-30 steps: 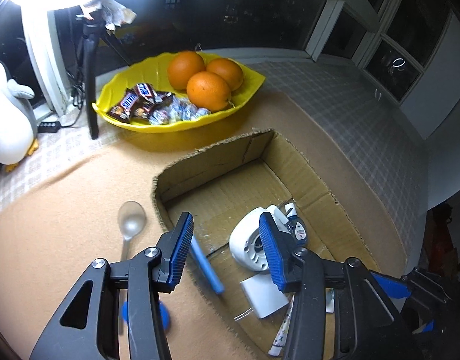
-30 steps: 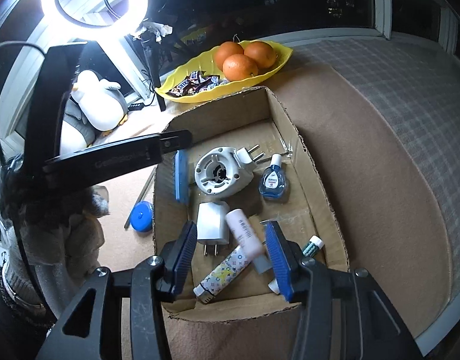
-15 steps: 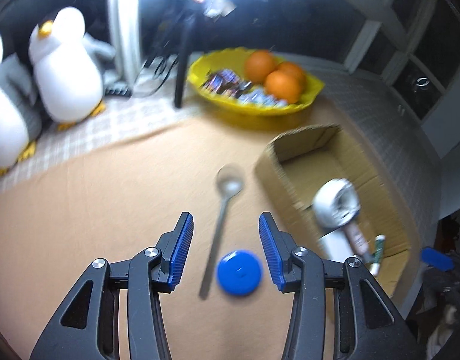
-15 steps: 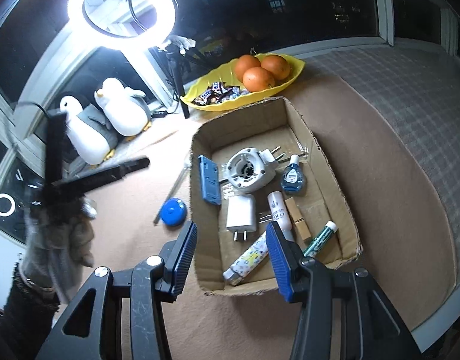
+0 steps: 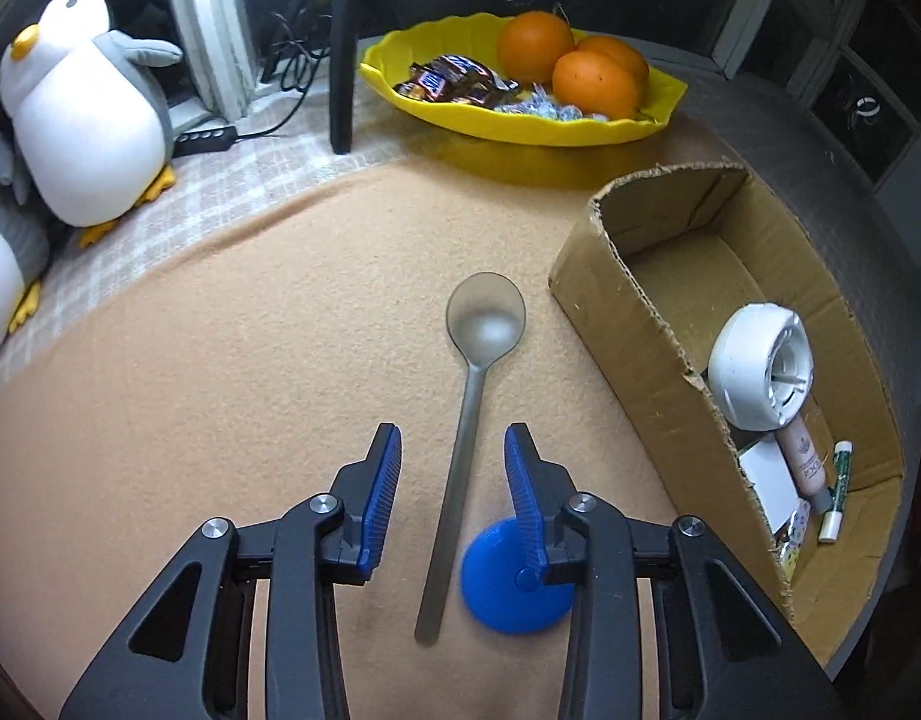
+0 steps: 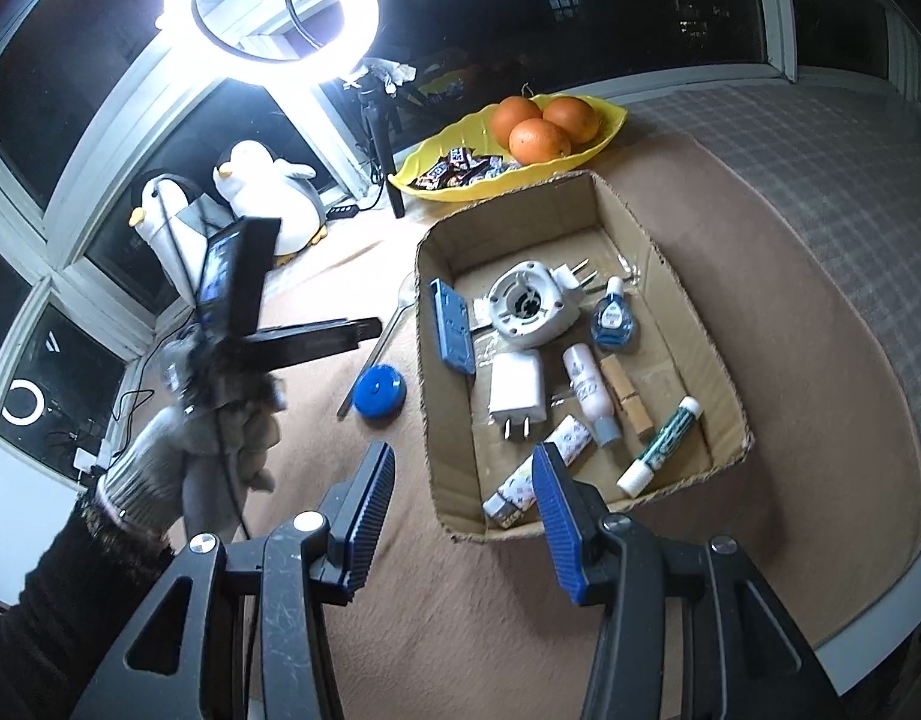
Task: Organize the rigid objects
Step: 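Move left tool to metal spoon while right tool reaches blue tape measure, then grasp spoon handle with left tool while right tool grasps blue tape measure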
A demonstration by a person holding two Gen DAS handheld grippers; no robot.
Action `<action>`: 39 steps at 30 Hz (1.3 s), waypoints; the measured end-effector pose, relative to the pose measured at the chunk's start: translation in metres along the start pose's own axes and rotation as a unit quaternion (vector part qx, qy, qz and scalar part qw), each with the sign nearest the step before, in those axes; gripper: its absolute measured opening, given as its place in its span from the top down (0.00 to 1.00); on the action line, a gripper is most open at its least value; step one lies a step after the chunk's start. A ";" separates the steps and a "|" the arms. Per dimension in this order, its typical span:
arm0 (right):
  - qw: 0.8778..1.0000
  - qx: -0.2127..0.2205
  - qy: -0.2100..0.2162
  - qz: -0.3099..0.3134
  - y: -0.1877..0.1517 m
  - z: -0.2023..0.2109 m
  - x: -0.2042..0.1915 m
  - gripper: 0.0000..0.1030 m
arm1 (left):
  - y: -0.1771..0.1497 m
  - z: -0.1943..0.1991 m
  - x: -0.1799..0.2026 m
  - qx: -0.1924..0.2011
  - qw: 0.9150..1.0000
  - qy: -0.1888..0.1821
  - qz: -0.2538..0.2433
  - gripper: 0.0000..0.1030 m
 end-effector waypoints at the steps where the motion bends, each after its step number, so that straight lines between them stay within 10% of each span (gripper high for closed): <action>1: 1.000 -0.001 0.002 0.002 -0.002 0.000 -0.004 0.58 | -0.001 -0.002 0.002 -0.003 1.000 -0.002 -0.005 0.68; 12: 0.999 -0.034 0.034 0.021 -0.015 -0.033 -0.062 0.58 | 0.000 -0.020 -0.005 -0.020 1.000 -0.006 -0.017 0.93; 26: 0.997 -0.066 0.026 0.026 -0.001 -0.089 -0.107 0.58 | -0.031 0.005 -0.076 -0.018 1.000 -0.011 0.007 0.93; 39: 0.990 -0.114 -0.069 0.055 0.022 -0.174 -0.113 0.58 | -0.104 0.038 -0.111 -0.012 0.998 -0.035 0.053 0.93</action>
Point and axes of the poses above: each gripper's, at about its wrist camera, not at the fingertips, and z roughly against the way its jaws point, x to its right, y to its top, the point moved 4 cm from there along -z, roughly the way its jaws point, and after that the axes turned 8 degrees about z, right-handed, at the moved point
